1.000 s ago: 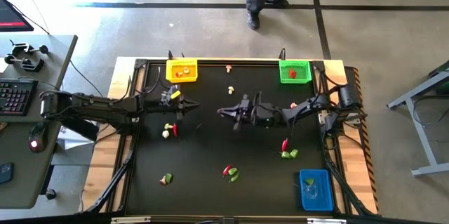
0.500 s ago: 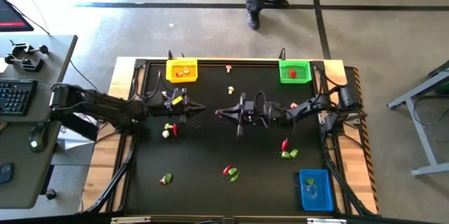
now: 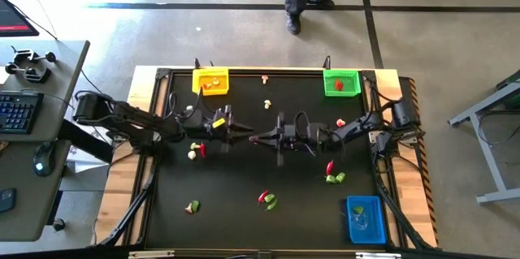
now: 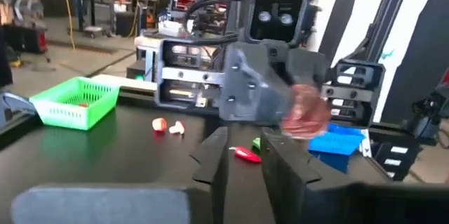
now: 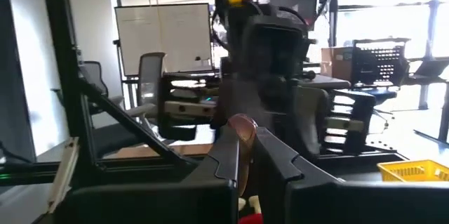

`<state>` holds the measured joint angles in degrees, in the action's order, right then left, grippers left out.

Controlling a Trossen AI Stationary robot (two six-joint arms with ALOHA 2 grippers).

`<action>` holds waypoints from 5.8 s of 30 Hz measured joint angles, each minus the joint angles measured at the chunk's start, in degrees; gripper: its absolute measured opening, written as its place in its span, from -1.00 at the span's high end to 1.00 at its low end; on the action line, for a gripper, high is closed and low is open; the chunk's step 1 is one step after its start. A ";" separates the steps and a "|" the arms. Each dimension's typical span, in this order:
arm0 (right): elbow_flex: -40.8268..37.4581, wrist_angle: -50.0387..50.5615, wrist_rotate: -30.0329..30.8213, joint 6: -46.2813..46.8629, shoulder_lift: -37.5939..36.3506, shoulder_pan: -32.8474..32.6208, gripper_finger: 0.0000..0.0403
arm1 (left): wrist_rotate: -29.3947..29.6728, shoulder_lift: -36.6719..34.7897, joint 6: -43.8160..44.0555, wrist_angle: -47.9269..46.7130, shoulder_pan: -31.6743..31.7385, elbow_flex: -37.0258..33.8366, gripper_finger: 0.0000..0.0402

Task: Sort produce into baskets
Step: Put the brown mushroom into the yellow bin, then put the green chili pepper into the green bin

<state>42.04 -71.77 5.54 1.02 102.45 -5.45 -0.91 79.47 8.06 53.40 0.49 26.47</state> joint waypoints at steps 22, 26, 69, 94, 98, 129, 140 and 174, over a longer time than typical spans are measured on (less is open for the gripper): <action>0.00 -3.99 0.14 -5.97 0.00 -0.59 0.96 | -3.48 0.41 5.26 -0.90 -2.61 2.99 0.40; 0.00 -4.32 0.02 -5.97 0.00 -0.59 0.96 | -3.45 0.41 5.26 -1.77 -2.86 4.00 0.40; 3.74 -0.27 0.88 -1.49 -0.07 -0.57 0.83 | -3.48 3.44 2.67 -3.02 -2.45 7.04 0.99; 3.63 2.21 5.82 -1.79 -3.92 -0.59 0.05 | -3.37 3.29 0.89 -5.85 -1.92 7.00 1.00; 3.63 5.45 6.01 -2.50 -4.81 -0.71 0.05 | -3.01 2.15 0.83 -6.22 0.12 5.58 1.00; 3.63 20.64 11.04 3.08 -5.44 -0.66 0.06 | 9.13 -8.40 -2.21 -53.18 37.49 4.14 0.98; 3.63 21.52 11.04 3.10 -5.44 -0.66 0.06 | 14.12 -7.64 -2.29 -52.20 39.92 4.14 0.61; 3.63 29.62 2.99 -1.17 -5.42 2.21 0.99 | 5.92 -21.32 -6.67 -19.28 19.69 -17.38 0.99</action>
<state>45.67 -42.15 8.53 -0.16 97.03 -3.24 5.02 58.15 1.38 34.13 20.18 9.09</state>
